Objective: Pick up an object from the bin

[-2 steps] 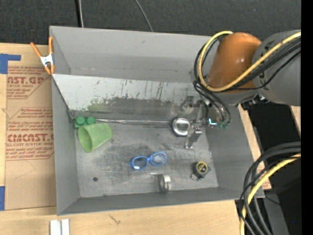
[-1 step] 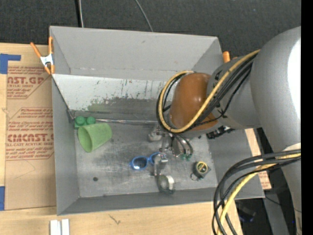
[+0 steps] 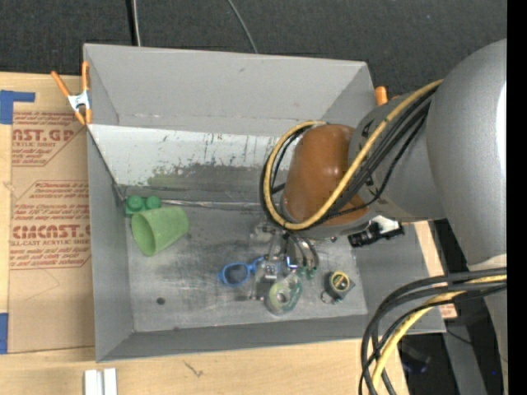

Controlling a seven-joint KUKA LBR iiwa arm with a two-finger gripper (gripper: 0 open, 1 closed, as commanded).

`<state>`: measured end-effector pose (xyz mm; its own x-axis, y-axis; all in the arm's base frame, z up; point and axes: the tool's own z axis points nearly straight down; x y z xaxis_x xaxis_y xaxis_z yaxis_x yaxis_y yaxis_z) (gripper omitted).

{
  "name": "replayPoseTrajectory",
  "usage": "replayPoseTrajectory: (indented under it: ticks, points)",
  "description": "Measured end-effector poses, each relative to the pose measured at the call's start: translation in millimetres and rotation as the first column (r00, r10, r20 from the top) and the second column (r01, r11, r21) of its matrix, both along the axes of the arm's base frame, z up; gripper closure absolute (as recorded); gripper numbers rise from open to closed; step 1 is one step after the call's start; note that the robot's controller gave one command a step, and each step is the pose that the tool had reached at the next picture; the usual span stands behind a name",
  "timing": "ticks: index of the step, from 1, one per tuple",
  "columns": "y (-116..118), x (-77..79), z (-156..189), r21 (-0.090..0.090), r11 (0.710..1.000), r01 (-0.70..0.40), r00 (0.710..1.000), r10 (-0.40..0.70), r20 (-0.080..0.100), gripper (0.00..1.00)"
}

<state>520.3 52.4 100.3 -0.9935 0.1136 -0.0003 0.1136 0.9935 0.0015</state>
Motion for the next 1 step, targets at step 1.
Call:
replayPoseTrajectory:
  ticks: [1]
  points:
    - [-17.1,-13.2,0.2,-0.001,0.996,0.087,0.996,-0.087,-0.002,0.00]
